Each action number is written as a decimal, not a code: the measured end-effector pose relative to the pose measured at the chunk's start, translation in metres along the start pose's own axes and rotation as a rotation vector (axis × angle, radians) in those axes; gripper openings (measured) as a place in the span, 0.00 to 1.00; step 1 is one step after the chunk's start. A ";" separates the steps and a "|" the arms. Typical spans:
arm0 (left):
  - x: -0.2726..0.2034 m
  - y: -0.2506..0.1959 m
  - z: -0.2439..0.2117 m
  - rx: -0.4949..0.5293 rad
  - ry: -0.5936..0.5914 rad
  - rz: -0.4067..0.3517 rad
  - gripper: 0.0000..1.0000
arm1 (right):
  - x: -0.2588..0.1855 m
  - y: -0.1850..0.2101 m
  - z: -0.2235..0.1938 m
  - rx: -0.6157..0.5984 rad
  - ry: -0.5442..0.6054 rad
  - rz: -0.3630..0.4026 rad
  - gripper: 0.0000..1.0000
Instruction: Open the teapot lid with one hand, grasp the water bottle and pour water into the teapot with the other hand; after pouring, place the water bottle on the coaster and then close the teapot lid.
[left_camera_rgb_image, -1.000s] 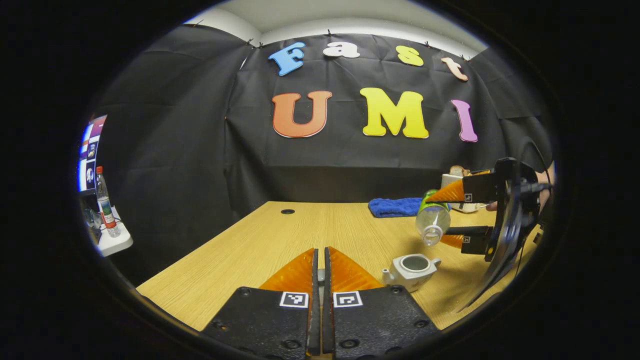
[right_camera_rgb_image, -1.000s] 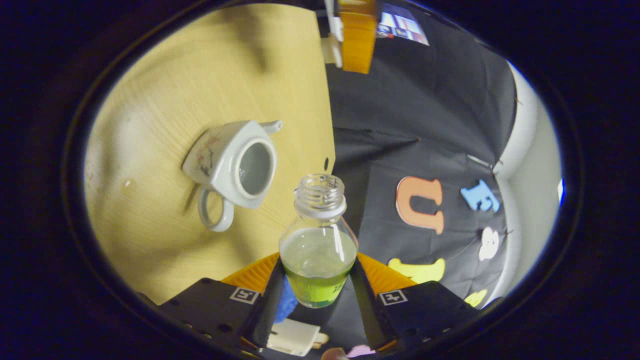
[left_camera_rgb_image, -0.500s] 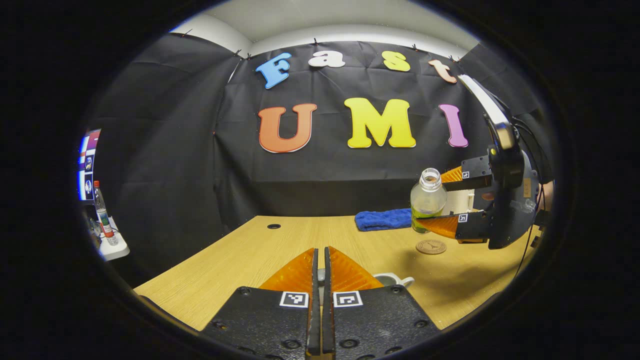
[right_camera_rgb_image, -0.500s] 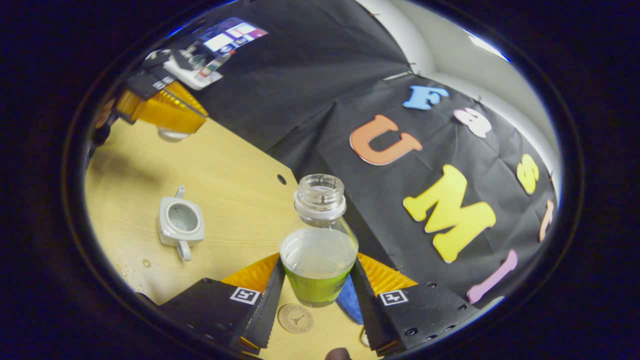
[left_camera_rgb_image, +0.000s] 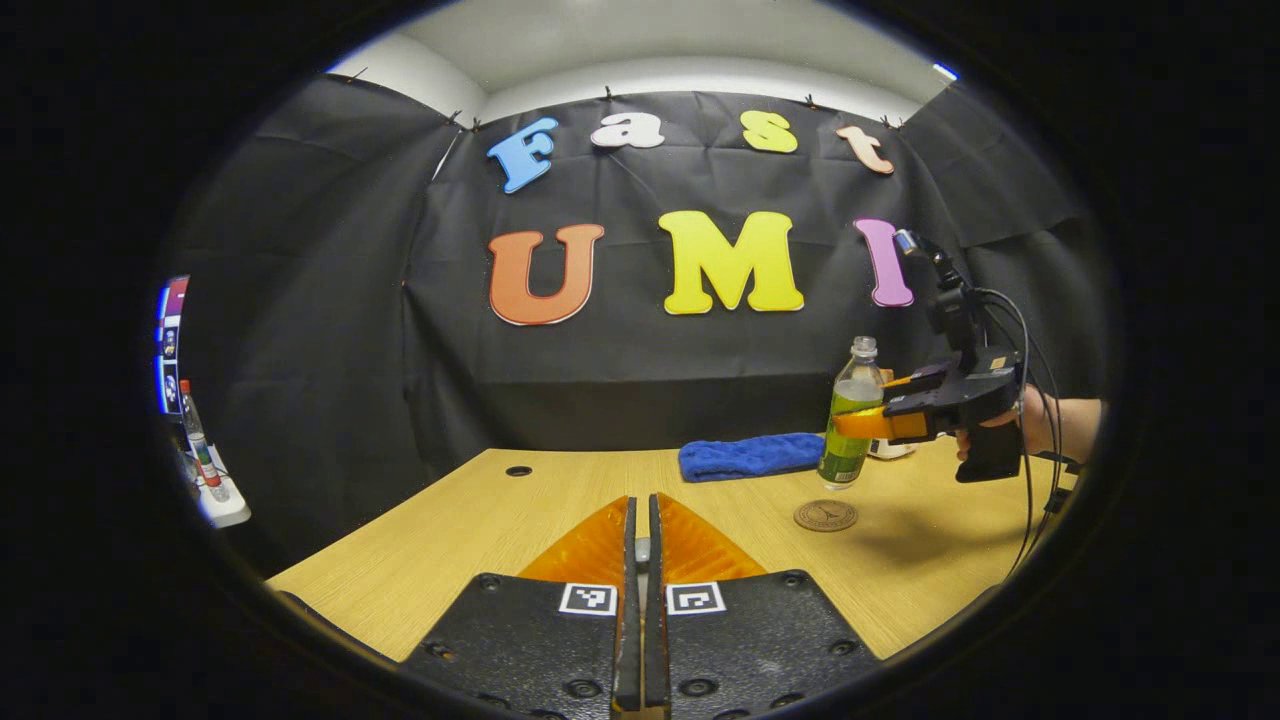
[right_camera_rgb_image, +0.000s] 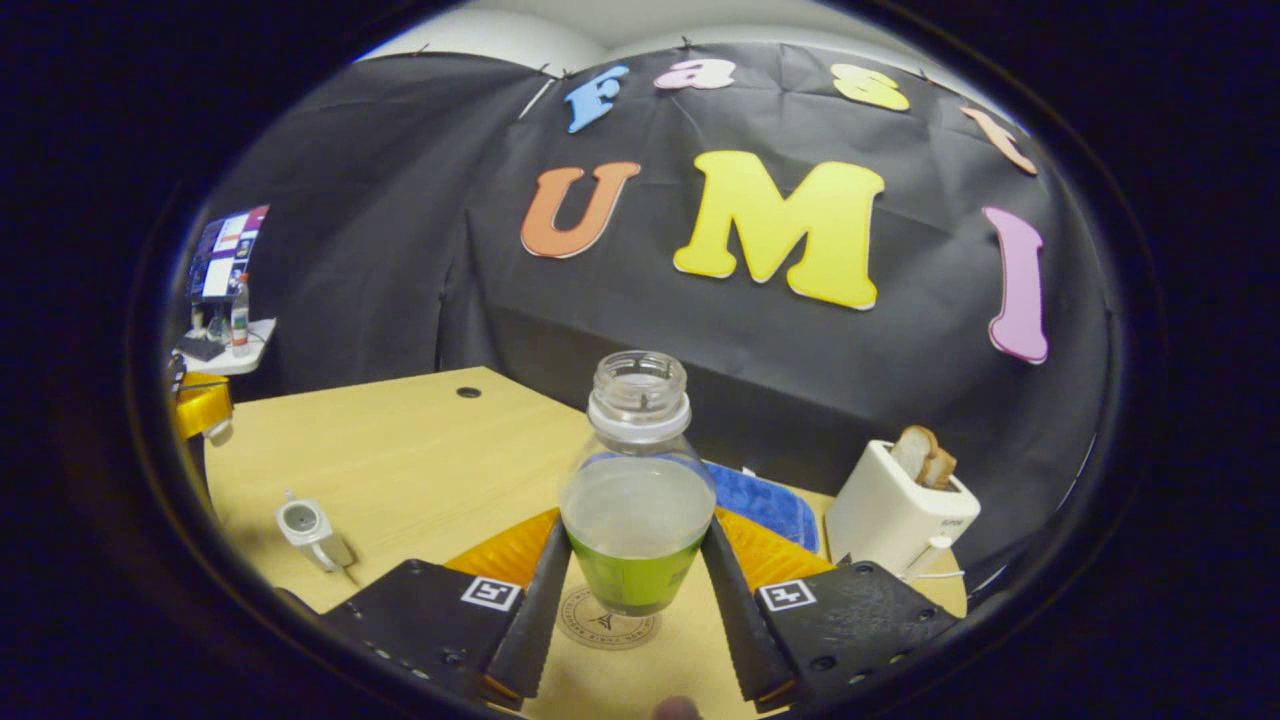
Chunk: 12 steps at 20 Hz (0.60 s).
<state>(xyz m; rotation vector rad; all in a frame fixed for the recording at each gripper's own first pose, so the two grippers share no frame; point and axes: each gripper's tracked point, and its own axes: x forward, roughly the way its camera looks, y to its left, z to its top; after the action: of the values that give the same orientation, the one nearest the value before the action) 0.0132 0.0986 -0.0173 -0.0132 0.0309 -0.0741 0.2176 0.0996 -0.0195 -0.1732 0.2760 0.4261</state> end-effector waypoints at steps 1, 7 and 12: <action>0.000 -0.004 0.001 -0.001 0.002 -0.007 0.04 | 0.005 -0.002 -0.008 0.012 0.018 -0.003 0.71; -0.003 -0.009 0.003 0.000 -0.002 -0.015 0.04 | 0.026 -0.001 -0.032 0.049 0.104 0.006 0.71; -0.003 -0.007 -0.003 0.003 0.012 -0.011 0.04 | 0.034 0.003 -0.034 0.105 0.148 0.018 0.72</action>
<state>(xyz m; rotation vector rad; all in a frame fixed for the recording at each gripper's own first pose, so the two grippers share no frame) 0.0100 0.0920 -0.0198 -0.0097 0.0424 -0.0850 0.2381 0.1074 -0.0620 -0.0992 0.4445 0.4157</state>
